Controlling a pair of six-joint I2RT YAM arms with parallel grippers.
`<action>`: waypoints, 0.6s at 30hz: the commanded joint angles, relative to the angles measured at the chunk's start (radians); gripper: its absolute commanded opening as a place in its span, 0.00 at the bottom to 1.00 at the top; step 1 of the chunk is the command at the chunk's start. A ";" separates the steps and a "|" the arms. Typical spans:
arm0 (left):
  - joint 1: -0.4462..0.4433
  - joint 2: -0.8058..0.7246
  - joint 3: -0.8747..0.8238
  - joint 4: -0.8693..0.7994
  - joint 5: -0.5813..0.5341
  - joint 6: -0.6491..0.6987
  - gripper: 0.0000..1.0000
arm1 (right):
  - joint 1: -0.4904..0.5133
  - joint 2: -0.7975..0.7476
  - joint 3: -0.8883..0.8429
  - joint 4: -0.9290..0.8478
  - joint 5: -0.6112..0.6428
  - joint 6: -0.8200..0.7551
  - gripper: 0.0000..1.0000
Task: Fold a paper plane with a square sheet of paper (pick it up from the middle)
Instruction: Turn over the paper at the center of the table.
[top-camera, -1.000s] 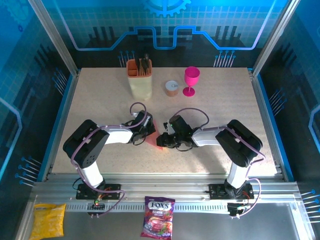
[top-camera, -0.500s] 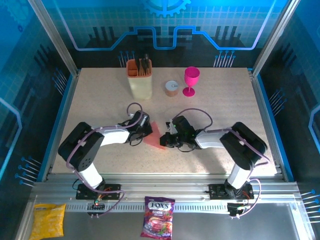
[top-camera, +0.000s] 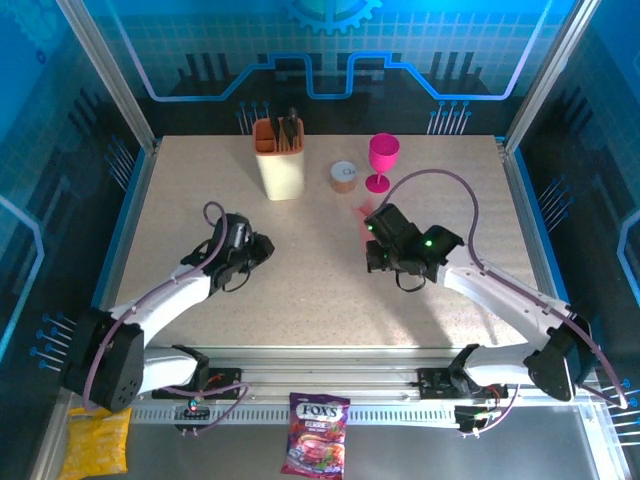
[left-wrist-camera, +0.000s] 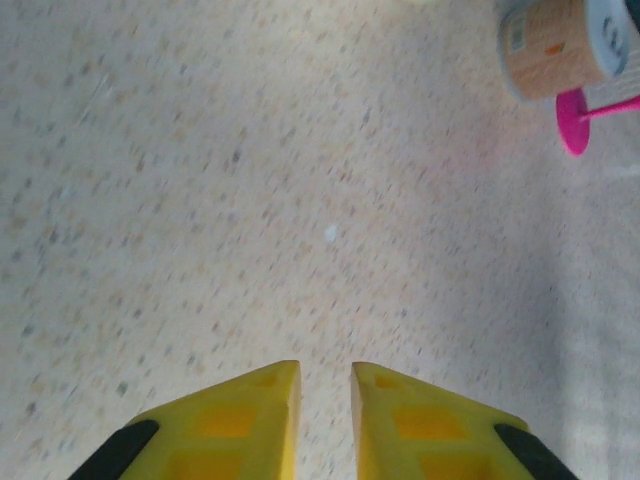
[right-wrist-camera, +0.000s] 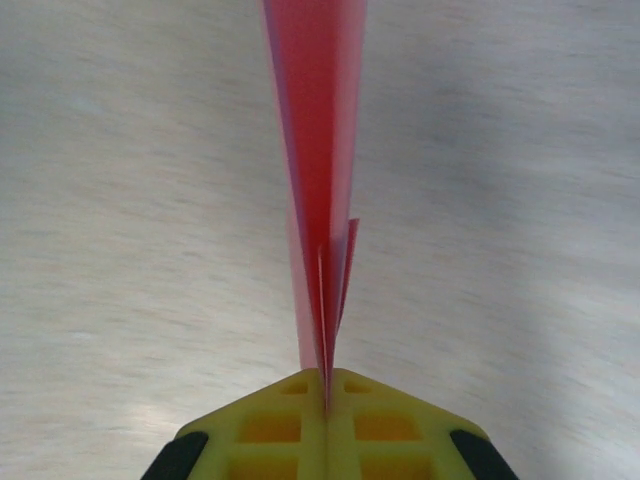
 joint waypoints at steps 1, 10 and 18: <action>0.000 -0.084 -0.069 -0.067 0.056 -0.038 0.23 | 0.051 0.134 0.060 -0.447 0.396 0.066 0.00; 0.018 -0.324 -0.143 -0.169 0.016 -0.099 0.26 | 0.252 0.650 0.225 -0.668 0.486 0.257 0.00; 0.030 -0.320 -0.124 -0.189 0.030 -0.111 0.26 | 0.424 0.888 0.390 -0.471 0.240 0.130 0.37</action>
